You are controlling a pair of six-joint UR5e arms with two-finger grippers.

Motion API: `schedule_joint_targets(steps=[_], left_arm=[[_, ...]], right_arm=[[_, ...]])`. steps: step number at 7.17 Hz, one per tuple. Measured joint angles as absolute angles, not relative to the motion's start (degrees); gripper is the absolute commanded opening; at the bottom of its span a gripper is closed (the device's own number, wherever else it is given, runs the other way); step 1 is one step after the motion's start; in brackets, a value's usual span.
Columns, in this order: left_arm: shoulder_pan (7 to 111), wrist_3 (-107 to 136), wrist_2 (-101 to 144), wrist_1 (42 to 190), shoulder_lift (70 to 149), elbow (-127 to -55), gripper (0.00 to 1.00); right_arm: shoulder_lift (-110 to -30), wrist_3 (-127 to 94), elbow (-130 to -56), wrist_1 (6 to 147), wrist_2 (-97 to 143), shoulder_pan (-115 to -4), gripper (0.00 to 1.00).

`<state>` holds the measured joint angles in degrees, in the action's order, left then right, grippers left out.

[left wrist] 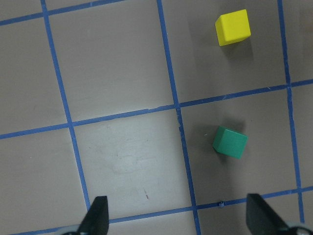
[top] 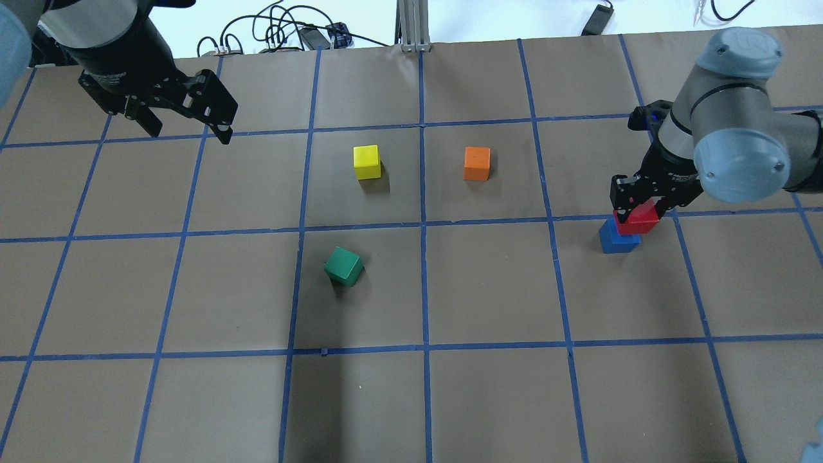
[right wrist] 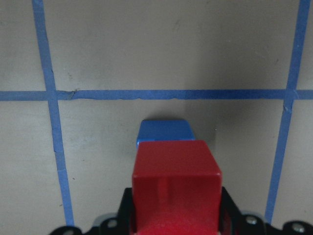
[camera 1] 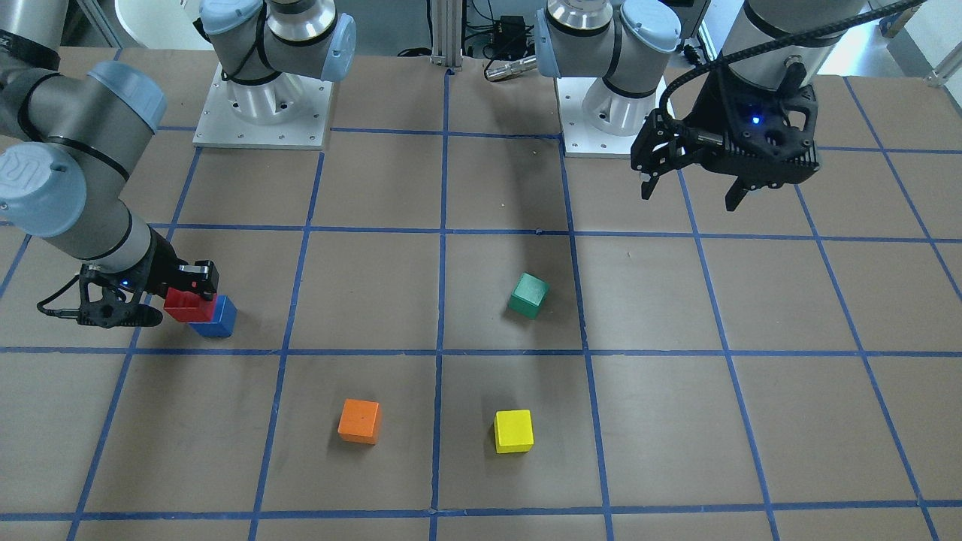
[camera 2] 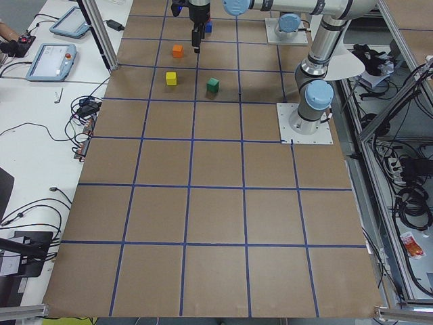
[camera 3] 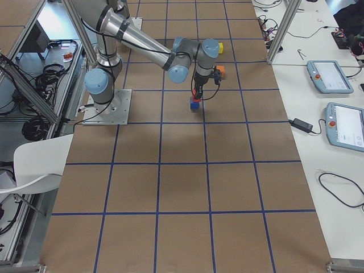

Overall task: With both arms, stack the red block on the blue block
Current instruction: 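Lower the red cube onto the blue cube and open the right gripper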

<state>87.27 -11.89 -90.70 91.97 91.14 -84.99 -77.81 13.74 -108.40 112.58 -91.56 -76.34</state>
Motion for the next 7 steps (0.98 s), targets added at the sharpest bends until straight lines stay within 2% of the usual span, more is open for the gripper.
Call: schedule_joint_targets(steps=[2, 3, 5, 6, 7], left_arm=[[87.27, -11.87, -90.70, 91.96, 91.14, -84.99, 1.00], [87.28, -11.88, -90.70, 91.94, 91.14, -84.99, 1.00], [87.27, -11.90, -90.70, 91.93, 91.14, -84.99, 1.00], [87.27, -11.91, -90.70, 91.93, 91.14, -84.99, 1.00], [87.27, -11.91, -90.72, 91.93, 91.14, -84.97, 1.00]], right_arm=[[-77.79, 13.72, -109.19, 112.67, -91.69, -76.37, 0.00], [-77.79, 13.71, -109.49, 112.80, -91.79, -76.37, 0.08], [-77.61, 13.71, -109.65, 112.96, -91.95, -76.38, 0.57], [-77.44, 13.71, -109.68, 113.05, -91.86, -76.40, 0.58], [-77.33, 13.71, -109.68, 113.09, -91.73, -76.42, 0.63]])
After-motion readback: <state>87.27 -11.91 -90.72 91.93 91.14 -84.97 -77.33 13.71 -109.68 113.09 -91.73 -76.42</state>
